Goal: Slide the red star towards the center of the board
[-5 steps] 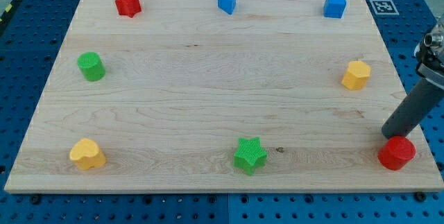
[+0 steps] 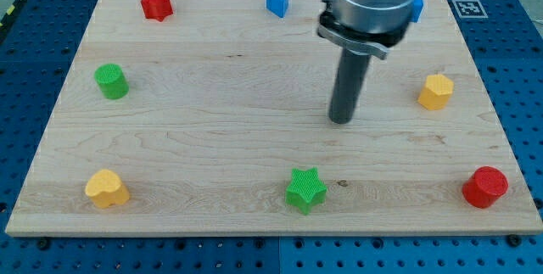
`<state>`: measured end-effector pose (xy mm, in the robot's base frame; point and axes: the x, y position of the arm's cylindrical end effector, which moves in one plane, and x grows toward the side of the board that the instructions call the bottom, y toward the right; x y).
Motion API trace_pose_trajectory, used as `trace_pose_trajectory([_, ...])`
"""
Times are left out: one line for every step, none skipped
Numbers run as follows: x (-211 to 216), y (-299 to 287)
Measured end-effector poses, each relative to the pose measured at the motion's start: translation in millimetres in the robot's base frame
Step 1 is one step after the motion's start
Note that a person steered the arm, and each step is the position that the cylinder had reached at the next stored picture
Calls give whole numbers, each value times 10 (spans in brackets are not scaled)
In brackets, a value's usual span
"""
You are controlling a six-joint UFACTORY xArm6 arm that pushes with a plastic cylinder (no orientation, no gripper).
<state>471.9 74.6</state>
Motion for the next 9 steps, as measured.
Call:
trace_pose_trajectory([-180, -353])
trace_pose_trajectory([-563, -675])
trace_pose_trajectory([-934, -881])
trace_pose_trajectory([-1245, -1016])
trace_pose_trajectory([-1348, -1033])
trace_pose_trajectory([-1627, -1217])
trace_pose_trajectory([-2222, -1545])
trace_pose_trajectory([-2605, -1988])
trace_pose_trajectory([-2806, -2271])
